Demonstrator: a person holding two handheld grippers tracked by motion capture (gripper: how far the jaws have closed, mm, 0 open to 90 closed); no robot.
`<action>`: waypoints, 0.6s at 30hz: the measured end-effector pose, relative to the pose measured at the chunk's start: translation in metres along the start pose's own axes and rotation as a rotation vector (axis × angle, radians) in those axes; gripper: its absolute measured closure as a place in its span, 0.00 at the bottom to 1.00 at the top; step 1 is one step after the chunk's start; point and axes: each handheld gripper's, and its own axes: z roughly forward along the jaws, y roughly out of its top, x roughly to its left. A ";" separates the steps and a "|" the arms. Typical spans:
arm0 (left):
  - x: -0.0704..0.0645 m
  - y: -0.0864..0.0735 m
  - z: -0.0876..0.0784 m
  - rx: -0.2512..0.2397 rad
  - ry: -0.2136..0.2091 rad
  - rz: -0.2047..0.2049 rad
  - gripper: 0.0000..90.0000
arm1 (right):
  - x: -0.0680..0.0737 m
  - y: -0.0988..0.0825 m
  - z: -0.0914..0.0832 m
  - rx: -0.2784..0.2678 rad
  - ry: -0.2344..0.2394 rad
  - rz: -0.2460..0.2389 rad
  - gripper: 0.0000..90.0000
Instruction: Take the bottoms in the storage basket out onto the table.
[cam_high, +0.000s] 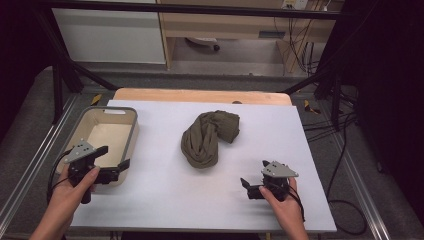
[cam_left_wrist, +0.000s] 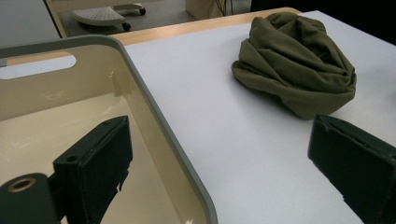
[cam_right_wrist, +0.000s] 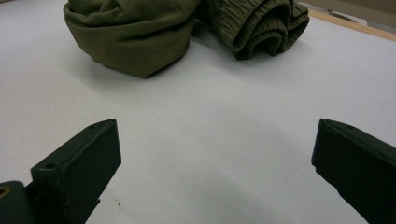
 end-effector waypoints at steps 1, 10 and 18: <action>-0.001 -0.001 0.000 0.005 0.001 0.006 0.07 | 0.000 0.000 0.000 0.001 -0.001 0.000 0.02; 0.000 -0.009 0.003 0.014 0.004 0.006 0.07 | 0.001 0.000 -0.001 0.003 0.000 -0.003 0.02; 0.004 -0.018 0.003 0.021 0.009 0.002 0.07 | 0.000 0.000 0.000 0.003 0.000 -0.002 0.02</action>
